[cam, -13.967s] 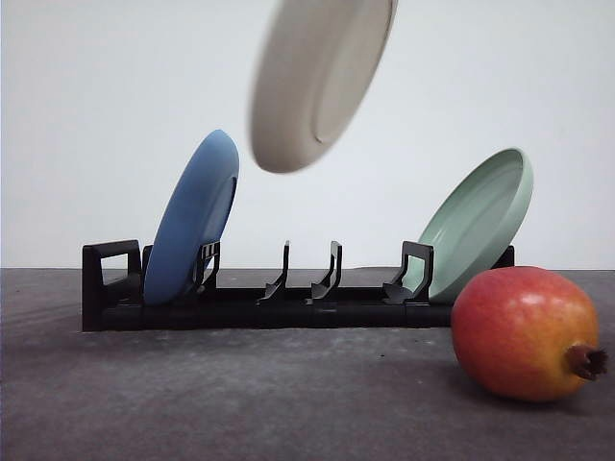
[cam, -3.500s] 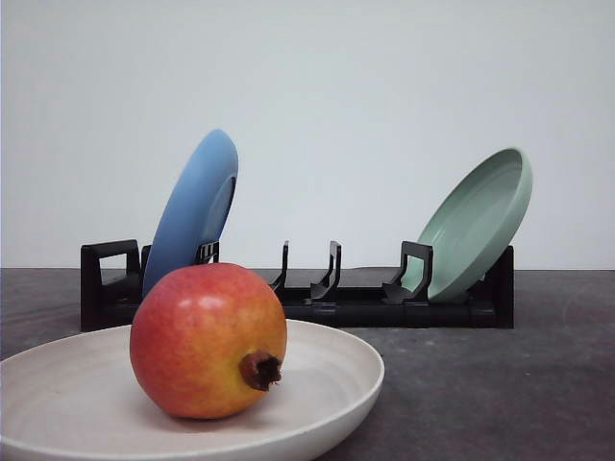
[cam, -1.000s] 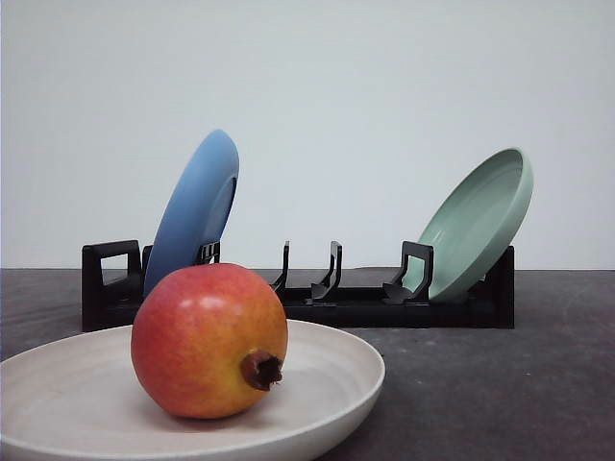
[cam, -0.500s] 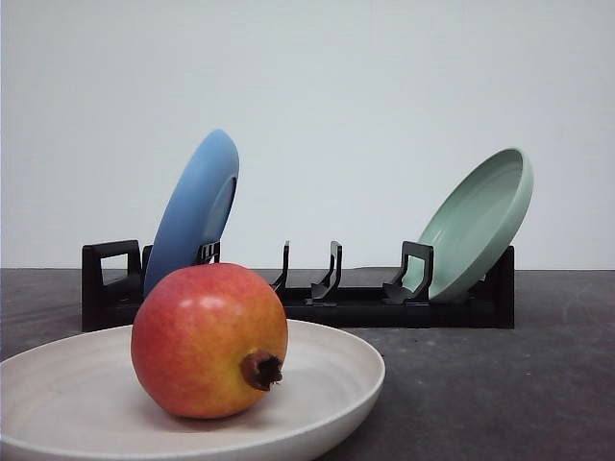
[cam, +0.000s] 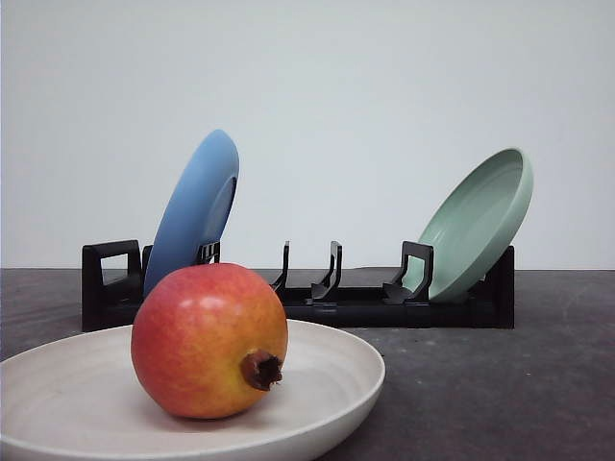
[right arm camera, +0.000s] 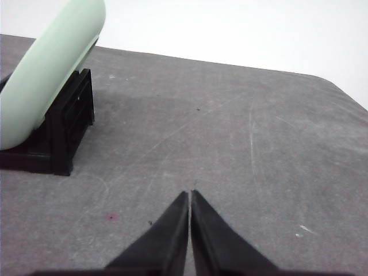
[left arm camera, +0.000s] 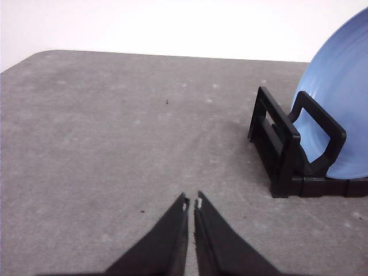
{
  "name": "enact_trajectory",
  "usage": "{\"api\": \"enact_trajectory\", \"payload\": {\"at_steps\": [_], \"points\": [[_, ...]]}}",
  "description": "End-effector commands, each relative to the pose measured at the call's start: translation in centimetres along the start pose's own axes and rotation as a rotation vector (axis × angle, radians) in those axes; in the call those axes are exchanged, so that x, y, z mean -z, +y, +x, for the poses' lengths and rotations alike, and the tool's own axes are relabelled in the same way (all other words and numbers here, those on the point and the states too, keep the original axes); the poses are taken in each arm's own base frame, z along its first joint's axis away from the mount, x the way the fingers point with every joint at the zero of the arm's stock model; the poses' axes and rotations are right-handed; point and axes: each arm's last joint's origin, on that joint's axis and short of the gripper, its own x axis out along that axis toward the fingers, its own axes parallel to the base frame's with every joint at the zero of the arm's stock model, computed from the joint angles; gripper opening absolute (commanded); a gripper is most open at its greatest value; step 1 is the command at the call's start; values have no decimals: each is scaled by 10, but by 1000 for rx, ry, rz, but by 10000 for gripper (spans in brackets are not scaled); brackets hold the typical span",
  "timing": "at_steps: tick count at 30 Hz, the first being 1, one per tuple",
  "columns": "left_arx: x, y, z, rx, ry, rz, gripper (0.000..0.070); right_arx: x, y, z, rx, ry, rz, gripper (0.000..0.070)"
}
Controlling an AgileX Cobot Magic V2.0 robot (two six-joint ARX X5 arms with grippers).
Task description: Place pomegranate in white plate
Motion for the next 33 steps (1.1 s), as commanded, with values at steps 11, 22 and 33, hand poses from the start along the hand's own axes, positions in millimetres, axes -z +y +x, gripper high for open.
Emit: {"api": "enact_trajectory", "payload": {"at_steps": [11, 22, 33], "points": [[4, 0, 1, 4, 14, -1, 0, 1, 0, 0, 0, -4, 18, 0], [4, 0, 1, 4, 14, -1, 0, 1, 0, 0, 0, -4, 18, 0], [4, 0, 1, 4, 14, -1, 0, 1, 0, 0, 0, -4, 17, 0]]}}
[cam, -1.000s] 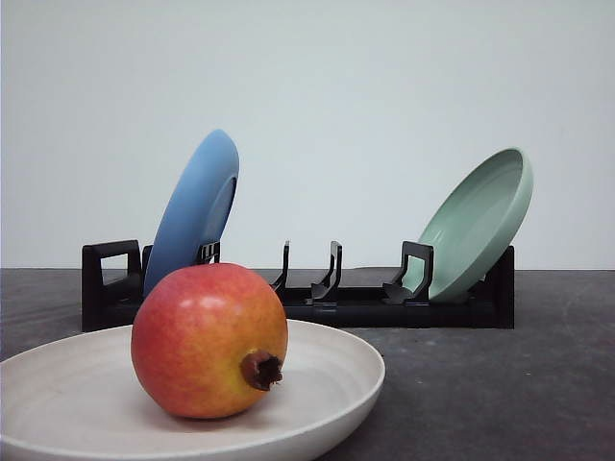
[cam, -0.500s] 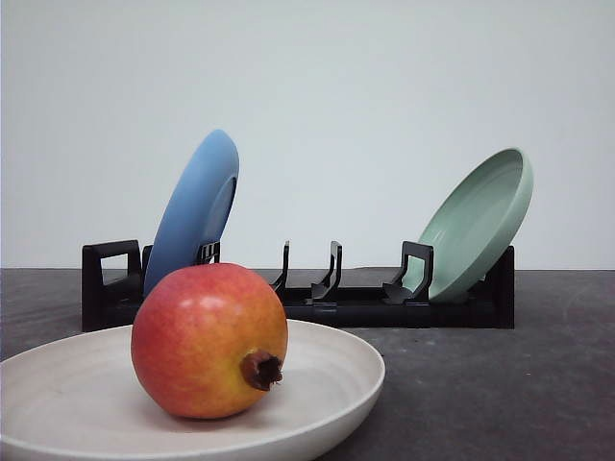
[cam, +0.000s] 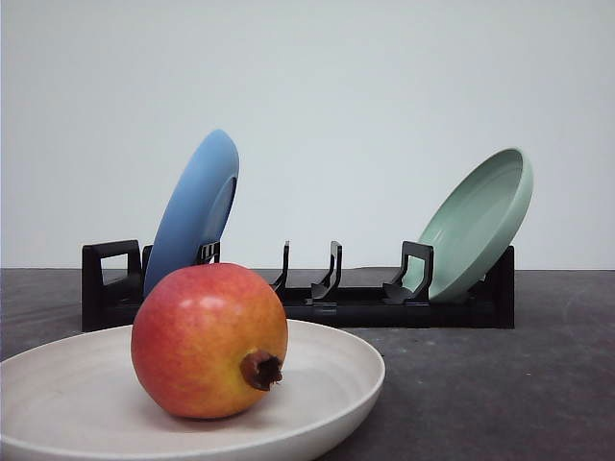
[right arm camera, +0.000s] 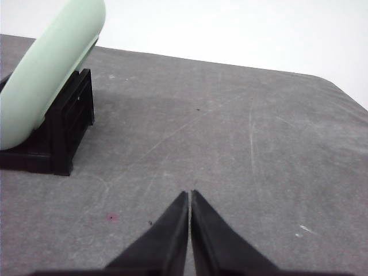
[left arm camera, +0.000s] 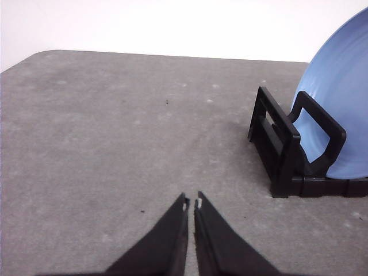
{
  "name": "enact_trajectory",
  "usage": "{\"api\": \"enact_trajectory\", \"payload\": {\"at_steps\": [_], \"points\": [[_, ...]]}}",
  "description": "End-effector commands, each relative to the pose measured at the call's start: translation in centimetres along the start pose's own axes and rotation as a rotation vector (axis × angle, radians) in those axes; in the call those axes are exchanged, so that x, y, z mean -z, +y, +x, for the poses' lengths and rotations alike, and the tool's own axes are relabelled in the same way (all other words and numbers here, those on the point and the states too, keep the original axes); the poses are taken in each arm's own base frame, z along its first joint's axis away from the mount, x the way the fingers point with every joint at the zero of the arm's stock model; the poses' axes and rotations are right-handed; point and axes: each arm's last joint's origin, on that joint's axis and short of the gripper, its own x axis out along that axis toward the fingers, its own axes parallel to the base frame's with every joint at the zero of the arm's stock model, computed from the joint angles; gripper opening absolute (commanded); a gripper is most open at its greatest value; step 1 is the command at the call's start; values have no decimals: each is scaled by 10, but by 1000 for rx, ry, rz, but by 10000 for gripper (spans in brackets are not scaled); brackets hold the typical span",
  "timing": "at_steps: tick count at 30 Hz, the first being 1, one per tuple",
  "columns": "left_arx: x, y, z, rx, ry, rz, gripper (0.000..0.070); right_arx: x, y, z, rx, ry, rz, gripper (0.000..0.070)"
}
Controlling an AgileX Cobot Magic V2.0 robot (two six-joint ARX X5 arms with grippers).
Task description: Place pomegranate in white plate
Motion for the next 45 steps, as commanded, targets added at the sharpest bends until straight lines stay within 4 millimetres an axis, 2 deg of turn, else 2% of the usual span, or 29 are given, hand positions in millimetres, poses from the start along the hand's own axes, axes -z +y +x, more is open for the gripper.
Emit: {"api": "enact_trajectory", "payload": {"at_steps": [1, 45], "points": [[4, 0, 1, 4, 14, -1, 0, 1, 0, 0, 0, -4, 17, 0], [4, 0, 1, 4, 14, -1, 0, 1, 0, 0, 0, -4, 18, 0]]}}
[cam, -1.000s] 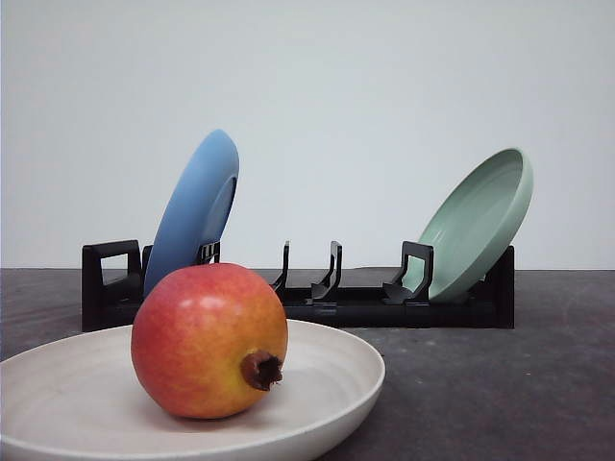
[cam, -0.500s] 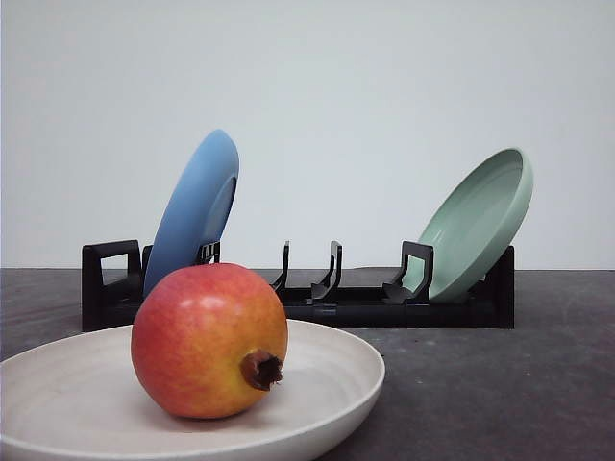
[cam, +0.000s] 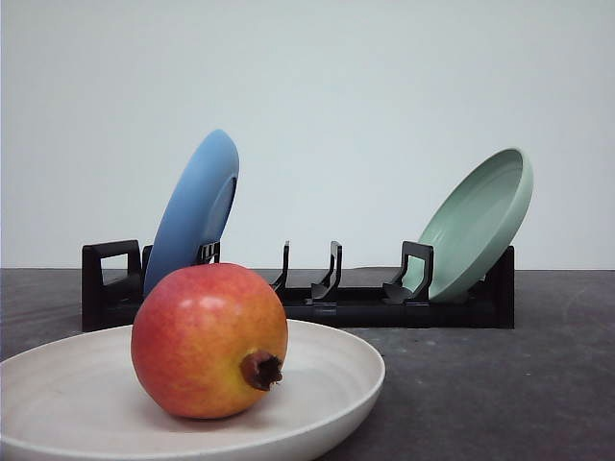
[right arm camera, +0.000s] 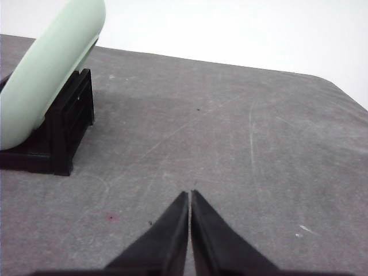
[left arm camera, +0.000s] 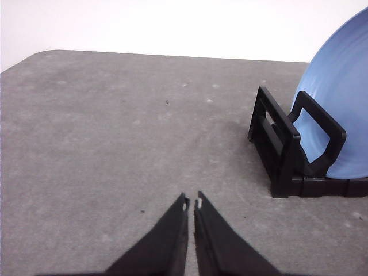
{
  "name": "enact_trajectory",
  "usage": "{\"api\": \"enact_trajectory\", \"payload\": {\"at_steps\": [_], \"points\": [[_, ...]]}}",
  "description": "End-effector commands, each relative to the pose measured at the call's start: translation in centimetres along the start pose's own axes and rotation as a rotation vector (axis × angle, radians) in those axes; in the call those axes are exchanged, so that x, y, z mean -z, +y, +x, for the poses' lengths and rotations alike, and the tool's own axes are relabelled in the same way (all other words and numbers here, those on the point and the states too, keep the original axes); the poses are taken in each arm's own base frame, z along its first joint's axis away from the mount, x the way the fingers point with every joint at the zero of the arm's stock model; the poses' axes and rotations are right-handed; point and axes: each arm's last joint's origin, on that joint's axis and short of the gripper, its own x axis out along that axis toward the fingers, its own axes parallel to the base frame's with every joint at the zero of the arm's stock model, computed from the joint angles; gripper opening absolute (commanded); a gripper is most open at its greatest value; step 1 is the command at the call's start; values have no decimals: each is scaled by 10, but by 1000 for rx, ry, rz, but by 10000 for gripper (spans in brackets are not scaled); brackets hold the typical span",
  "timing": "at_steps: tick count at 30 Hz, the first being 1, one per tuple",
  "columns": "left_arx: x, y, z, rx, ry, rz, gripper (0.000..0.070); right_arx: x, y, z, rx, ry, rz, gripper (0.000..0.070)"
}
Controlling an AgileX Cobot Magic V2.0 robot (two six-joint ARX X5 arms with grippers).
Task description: Place pomegranate in white plate
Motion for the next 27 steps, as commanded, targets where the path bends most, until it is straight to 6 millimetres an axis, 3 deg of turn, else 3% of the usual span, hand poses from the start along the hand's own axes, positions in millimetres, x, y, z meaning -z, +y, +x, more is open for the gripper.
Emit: {"api": "enact_trajectory", "payload": {"at_steps": [1, 27], "points": [[4, 0, 1, 4, 14, -1, 0, 1, 0, 0, 0, -4, 18, 0], [4, 0, 1, 4, 14, -1, 0, 1, 0, 0, 0, -4, 18, 1]]}}
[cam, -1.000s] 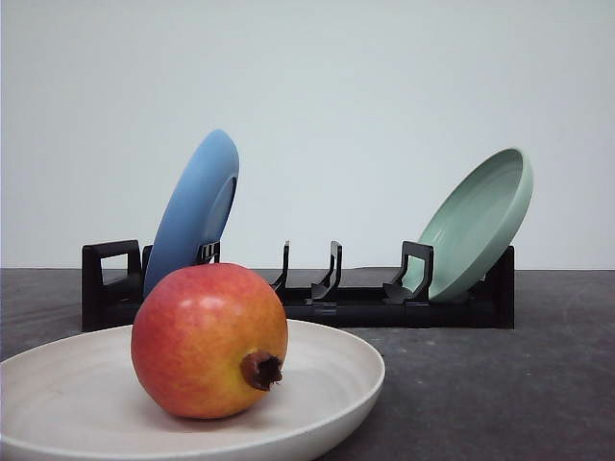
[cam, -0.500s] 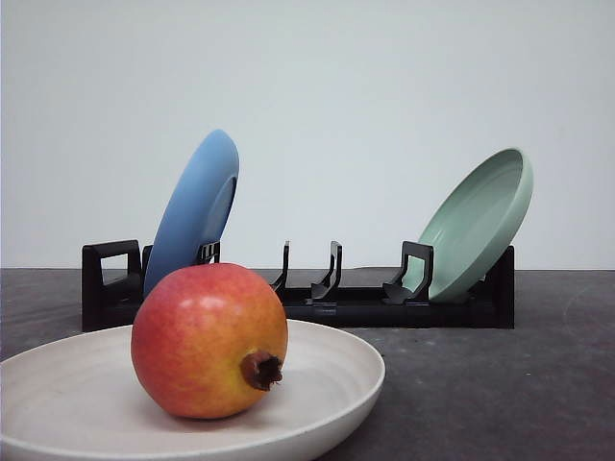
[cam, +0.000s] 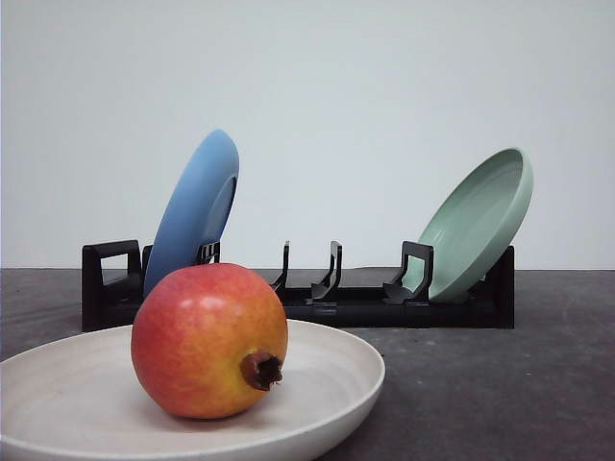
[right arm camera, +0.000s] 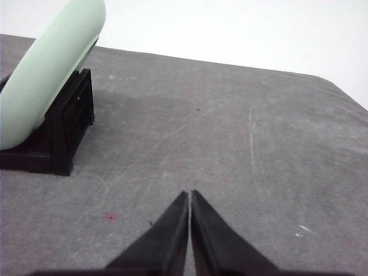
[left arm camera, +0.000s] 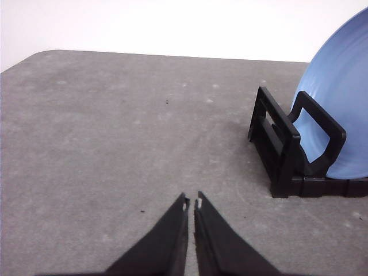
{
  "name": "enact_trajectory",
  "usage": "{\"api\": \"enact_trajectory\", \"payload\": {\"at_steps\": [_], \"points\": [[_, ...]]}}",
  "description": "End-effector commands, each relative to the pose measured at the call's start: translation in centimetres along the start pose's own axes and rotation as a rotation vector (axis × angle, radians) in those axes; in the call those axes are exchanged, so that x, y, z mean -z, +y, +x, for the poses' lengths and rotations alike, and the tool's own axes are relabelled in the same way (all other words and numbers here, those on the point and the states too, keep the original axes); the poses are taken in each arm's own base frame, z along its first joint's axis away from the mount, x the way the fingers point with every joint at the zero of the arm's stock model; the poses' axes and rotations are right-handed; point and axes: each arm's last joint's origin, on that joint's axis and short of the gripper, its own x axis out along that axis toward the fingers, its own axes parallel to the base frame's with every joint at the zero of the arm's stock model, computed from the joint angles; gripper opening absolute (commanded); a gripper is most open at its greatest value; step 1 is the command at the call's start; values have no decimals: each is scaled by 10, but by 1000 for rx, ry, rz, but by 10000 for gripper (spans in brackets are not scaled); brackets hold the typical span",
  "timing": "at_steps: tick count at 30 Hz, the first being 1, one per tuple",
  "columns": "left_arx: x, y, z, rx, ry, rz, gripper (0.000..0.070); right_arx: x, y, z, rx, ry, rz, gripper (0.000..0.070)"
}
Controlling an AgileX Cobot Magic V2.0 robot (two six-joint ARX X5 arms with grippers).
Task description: Place pomegranate in white plate
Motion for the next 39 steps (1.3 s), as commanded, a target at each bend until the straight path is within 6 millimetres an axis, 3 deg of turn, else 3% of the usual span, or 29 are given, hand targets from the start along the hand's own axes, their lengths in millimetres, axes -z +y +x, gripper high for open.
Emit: {"api": "enact_trajectory", "payload": {"at_steps": [1, 39], "points": [[4, 0, 1, 4, 14, -1, 0, 1, 0, 0, 0, -4, 18, 0], [4, 0, 1, 4, 14, -1, 0, 1, 0, 0, 0, -4, 17, 0]]}}
